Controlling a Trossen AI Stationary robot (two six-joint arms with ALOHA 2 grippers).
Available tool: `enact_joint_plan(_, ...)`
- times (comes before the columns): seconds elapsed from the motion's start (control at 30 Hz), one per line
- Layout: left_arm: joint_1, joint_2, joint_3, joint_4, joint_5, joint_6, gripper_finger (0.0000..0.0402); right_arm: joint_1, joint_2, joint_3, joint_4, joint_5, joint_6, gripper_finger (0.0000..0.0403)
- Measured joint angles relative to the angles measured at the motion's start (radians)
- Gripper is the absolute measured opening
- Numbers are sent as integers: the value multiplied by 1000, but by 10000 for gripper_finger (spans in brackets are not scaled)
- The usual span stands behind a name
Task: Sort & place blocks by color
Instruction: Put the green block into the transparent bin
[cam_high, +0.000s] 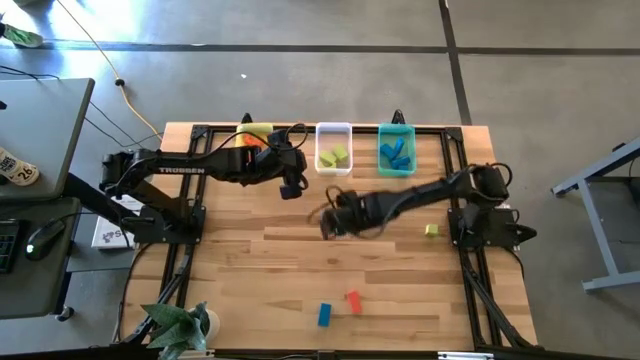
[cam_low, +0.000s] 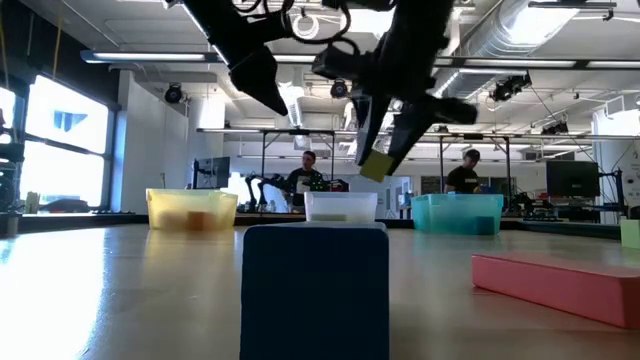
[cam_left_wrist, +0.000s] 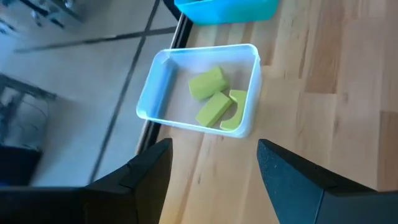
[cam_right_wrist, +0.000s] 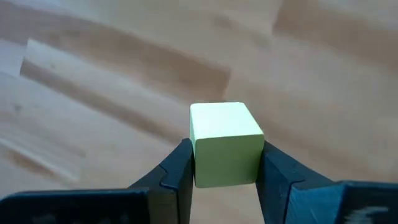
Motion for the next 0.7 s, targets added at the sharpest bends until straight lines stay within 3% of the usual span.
enact_joint_plan(0.33, 49, 0, 0, -2, 48, -180, 223, -294, 0, 0, 91, -111, -564, 106)
enact_joint_plan(0.53, 57, 0, 0, -1, 64, -347, 223, -440, -12, 0, 159, -170, -826, 106)
enact_joint_plan(0.7, 57, 0, 0, -1, 153, -507, 223, -535, -13, 0, 223, -173, -1011, 106)
